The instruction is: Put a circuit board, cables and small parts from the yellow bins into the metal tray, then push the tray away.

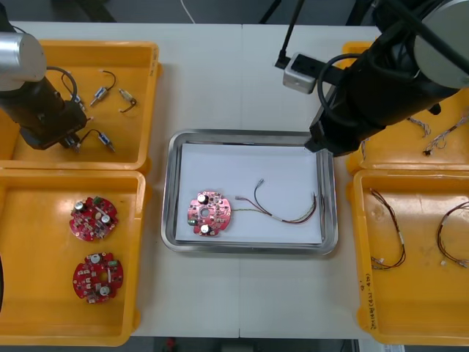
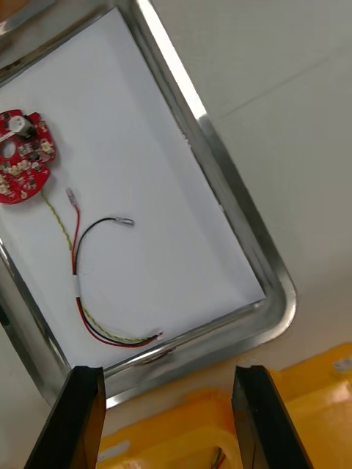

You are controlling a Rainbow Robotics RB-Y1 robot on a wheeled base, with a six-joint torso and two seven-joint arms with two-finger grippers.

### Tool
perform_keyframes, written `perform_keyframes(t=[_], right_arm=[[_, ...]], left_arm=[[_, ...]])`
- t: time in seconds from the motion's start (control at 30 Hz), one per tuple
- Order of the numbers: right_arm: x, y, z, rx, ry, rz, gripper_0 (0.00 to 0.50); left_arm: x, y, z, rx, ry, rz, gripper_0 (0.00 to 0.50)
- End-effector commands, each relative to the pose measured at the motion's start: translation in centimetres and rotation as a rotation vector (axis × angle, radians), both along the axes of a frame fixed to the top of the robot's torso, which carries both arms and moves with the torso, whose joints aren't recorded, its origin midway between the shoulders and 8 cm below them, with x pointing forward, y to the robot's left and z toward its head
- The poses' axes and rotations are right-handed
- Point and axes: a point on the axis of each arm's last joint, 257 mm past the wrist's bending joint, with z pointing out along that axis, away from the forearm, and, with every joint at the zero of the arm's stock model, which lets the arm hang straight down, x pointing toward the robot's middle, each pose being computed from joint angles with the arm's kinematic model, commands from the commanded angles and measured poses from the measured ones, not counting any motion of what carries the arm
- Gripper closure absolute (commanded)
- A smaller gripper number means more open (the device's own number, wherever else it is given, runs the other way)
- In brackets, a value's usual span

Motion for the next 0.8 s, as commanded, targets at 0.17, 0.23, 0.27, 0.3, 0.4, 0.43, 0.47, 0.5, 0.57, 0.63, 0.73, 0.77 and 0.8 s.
perform_keyframes(t=[0.17, 0.23, 0.27, 0.3, 0.4, 0.43, 0.47, 0.5, 0.57, 0.63, 0.73, 0.77, 0.8], right_arm=[[2.9, -6.6, 7.0, 0.045, -0.148, -0.199, 0.0], [3.4, -8.4, 7.7, 0.057, -0.149, -0.251, 0.0], [3.6, -9.1, 7.9, 0.067, -0.148, -0.272, 0.0], [4.0, -10.1, 8.3, 0.08, -0.146, -0.305, 0.0], [4.8, -12.9, 9.3, 0.122, -0.146, -0.388, 0.0], [4.8, -12.9, 9.3, 0.122, -0.146, -0.388, 0.0], [5.2, -14.6, 9.8, 0.136, -0.147, -0.438, 0.0], [5.4, -15.8, 10.0, 0.138, -0.15, -0.472, 0.0], [5.8, -17.4, 10.4, 0.137, -0.161, -0.522, 0.0], [6.1, -19.0, 10.8, 0.139, -0.174, -0.57, 0.0], [6.4, -21.2, 11.6, 0.158, -0.193, -0.637, 0.0], [6.4, -21.7, 11.8, 0.161, -0.197, -0.65, 0.0], [6.5, -22.5, 11.9, 0.174, -0.2, -0.678, 0.0]], left_arm=[[1.4, -0.2, 5.7, 0.019, -0.07, -0.098, 0.498], [0.9, -0.2, 6.9, 0.016, -0.063, -0.105, 0.497], [0.7, -0.2, 7.4, 0.017, -0.06, -0.109, 0.497], [0.4, -0.3, 8.1, 0.017, -0.058, -0.113, 0.497], [-0.2, -0.7, 9.5, 0.019, -0.056, -0.124, 0.498], [-0.2, -0.7, 9.5, 0.019, -0.056, -0.124, 0.498], [-0.5, -1.0, 10.2, 0.026, -0.056, -0.133, 0.498], [-0.5, -1.2, 10.8, 0.034, -0.06, -0.136, 0.497], [-0.8, -1.6, 11.2, 0.041, -0.056, -0.145, 0.495], [-1.1, -2.0, 11.8, 0.049, -0.054, -0.156, 0.496], [-1.5, -3.0, 12.5, 0.05, -0.054, -0.177, 0.497], [-1.5, -3.3, 12.6, 0.046, -0.056, -0.183, 0.494], [-1.6, -3.9, 12.8, 0.045, -0.059, -0.192, 0.494]])
